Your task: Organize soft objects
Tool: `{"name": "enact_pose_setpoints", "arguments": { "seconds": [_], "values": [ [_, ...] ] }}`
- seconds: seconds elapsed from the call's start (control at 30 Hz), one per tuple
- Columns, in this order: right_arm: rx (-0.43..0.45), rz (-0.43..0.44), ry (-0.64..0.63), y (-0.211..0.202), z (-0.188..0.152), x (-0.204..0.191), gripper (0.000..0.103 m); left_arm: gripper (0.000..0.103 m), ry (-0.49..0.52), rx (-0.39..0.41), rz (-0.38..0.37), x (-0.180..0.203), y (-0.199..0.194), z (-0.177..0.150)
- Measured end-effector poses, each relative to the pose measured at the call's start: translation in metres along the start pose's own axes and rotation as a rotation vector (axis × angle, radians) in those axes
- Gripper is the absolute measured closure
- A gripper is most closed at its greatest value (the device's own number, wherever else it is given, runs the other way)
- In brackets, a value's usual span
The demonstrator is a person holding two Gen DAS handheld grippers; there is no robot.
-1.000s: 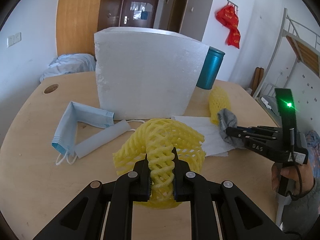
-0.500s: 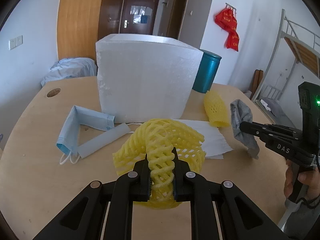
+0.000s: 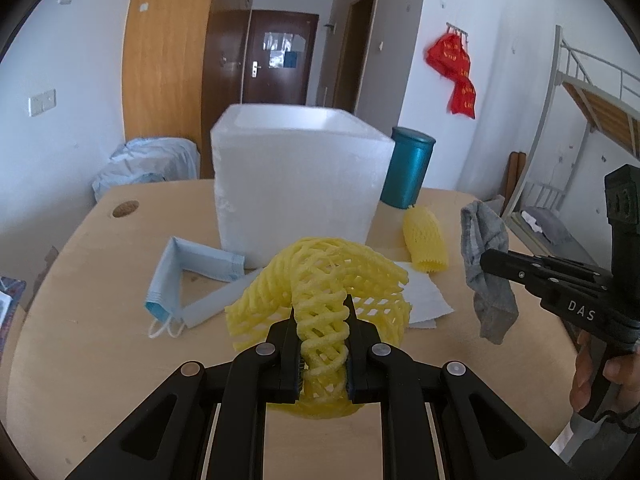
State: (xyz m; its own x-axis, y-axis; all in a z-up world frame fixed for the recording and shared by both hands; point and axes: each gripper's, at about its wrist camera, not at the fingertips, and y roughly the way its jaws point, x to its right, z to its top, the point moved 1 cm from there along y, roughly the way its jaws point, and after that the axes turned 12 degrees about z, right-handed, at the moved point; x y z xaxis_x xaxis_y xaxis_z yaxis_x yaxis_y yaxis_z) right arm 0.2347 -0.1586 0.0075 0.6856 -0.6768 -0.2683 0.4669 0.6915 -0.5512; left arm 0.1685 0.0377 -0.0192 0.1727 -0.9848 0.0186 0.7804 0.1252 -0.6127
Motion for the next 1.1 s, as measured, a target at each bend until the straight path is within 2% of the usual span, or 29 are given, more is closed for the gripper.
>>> {"name": "enact_pose_setpoints", "arguments": {
  "seconds": [0.5, 1.1],
  "values": [
    [0.072, 0.062, -0.065, 0.001, 0.035, -0.033, 0.091, 0.087, -0.044, 0.08, 0.046, -0.017, -0.029, 0.028],
    [0.112, 0.069, -0.152, 0.016, 0.091, -0.052, 0.091, 0.087, -0.01, 0.188, 0.055, -0.02, -0.035, 0.097]
  ]
}}
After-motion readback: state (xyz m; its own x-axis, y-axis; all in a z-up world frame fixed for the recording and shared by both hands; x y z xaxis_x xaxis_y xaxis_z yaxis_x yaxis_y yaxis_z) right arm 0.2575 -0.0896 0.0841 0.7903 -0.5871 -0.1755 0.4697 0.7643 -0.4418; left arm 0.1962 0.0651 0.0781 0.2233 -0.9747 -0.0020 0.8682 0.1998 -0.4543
